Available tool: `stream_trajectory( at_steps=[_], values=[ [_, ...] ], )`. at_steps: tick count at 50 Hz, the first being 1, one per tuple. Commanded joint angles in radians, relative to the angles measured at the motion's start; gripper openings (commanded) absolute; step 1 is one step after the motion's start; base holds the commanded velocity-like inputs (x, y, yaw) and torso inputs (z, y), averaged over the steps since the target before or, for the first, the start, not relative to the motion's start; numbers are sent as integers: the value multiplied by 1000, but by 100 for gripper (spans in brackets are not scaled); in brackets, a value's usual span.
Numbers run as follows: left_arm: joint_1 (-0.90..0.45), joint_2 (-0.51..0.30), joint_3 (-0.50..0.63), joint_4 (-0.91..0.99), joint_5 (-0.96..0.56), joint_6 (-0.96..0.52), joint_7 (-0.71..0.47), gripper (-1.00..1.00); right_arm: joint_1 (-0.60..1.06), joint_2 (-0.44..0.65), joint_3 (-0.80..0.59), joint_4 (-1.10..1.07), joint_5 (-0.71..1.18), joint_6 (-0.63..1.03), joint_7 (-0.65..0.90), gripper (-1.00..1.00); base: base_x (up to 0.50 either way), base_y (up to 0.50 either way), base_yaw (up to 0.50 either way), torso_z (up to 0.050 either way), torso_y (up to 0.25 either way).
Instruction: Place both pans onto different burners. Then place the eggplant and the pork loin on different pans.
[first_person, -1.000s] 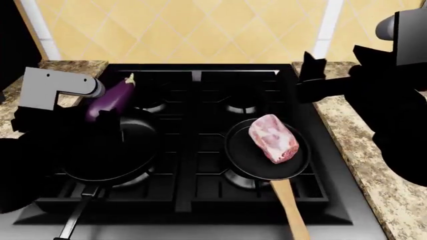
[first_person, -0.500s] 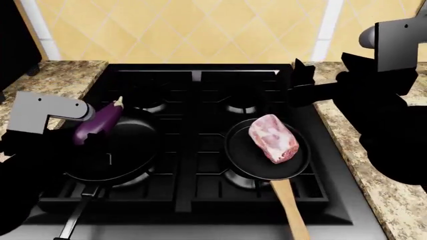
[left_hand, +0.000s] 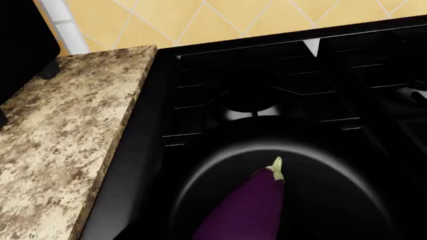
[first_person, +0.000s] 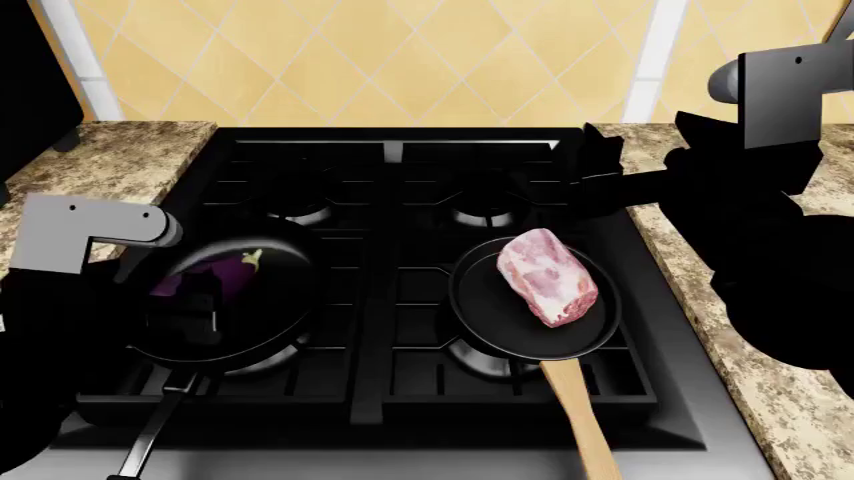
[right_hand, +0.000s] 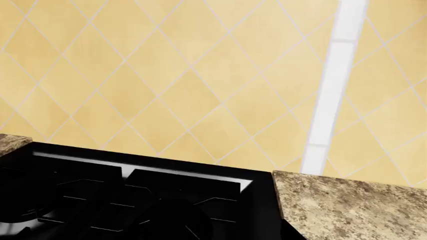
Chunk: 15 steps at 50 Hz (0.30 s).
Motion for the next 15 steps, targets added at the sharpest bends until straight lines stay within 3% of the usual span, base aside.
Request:
stream_trajectory(
  at_steps=[1,6,15],
  values=[
    [-42,-4,-20,-4,-25,-6,-16,100,4,1,0,0,3,-1,0,100,0,0,0,0,0],
    [-66,-25,-60,29,-51,17,-31,100,12,14,22,-26,22,-6,15,100,0,0,0,0,0],
    [-41,-87,-203,150,-145,159,-67,100,-50,100,122,-255,110,-48,131,100,0,0,0,0,0]
  ],
)
